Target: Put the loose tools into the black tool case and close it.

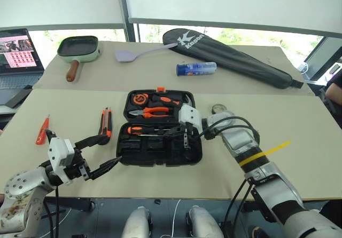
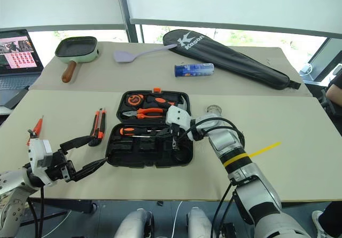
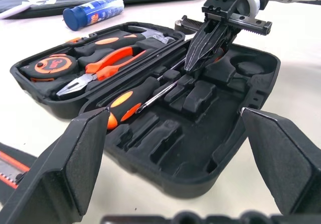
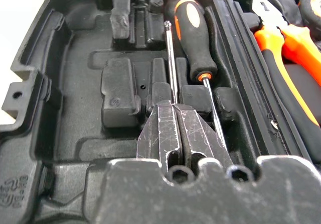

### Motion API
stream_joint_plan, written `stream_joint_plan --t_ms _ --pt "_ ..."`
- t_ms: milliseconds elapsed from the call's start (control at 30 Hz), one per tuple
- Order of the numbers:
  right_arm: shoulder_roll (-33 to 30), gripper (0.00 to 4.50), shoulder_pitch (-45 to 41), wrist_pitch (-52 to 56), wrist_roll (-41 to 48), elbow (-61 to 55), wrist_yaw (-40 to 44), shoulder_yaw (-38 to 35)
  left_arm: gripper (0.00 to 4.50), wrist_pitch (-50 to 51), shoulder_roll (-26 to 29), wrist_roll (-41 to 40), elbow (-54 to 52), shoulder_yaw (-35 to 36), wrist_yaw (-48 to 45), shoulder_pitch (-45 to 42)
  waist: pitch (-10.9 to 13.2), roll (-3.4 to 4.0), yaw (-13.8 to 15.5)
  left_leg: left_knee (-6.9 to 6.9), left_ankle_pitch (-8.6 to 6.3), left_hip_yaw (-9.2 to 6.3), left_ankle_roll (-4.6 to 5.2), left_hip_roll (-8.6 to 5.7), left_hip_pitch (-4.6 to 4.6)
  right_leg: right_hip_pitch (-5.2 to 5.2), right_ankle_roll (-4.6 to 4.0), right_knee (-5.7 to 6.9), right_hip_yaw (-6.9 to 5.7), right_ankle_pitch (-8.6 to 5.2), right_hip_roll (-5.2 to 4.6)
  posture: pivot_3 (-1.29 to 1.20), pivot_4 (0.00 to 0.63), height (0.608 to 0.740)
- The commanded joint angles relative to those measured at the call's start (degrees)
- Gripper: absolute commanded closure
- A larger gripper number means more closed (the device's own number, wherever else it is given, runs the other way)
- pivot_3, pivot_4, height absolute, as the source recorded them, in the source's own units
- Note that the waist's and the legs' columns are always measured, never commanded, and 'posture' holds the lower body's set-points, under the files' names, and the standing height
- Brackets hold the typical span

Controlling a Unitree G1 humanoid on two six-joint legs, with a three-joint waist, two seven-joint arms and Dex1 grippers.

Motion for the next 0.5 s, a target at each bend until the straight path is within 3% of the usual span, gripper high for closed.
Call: stream_joint_plan --t_ms 33,100,300,333,500 --pt "0.57 4.48 1.14 -0.96 2.55 -2.41 2.32 -1.06 0.00 1.03 0.73 -0.15 -3.37 0.45 1.70 0.66 0.00 0.00 -0.15 -0.01 0.00 0.00 0.00 0.00 0.06 0.08 -0.01 0.00 0.00 -0.01 0.00 0.00 0.150 0.740" --pt "0.94 4.48 2.07 -3.91 6.81 -5.40 2.37 -5.50 0.00 1.94 0.78 -1.03 -4.24 2.35 2.62 2.15 0.01 -0.01 -0.34 -0.01 0.00 -0.01 0.00 0.01 0.07 0.10 -0.02 -0.01 0.00 -0.01 0.00 0.00 0.150 0.740" --pt "-6.94 2.92 10.21 -2.65 16.41 -15.21 8.34 -14.08 0.00 1.61 -1.78 -2.12 -3.16 14.19 6.63 11.54 0.01 -0.04 -0.39 -0.06 0.00 -0.33 0.00 -0.01 -0.26 -0.21 0.00 -0.07 0.02 -0.01 -0.10 0.00 0.150 0.740" --pt "-8.13 2.39 12.36 -4.14 17.41 -15.92 8.35 -16.19 0.00 0.92 -2.95 -1.91 -2.71 16.92 7.47 13.94 0.01 -0.06 -0.39 -0.06 -0.01 -0.32 0.00 -0.01 -0.26 -0.19 0.00 -0.11 0.00 -0.01 -0.12 0.00 0.150 0.740" --pt "-9.83 0.60 22.46 -12.73 23.33 -18.93 10.97 -23.82 0.00 -0.97 -8.92 -1.93 -1.51 26.07 10.98 22.95 0.01 -0.15 -0.46 -0.10 -0.01 -0.29 0.00 -0.05 -0.25 -0.15 0.01 -0.23 0.00 -0.02 -0.13 0.00 0.150 0.740"
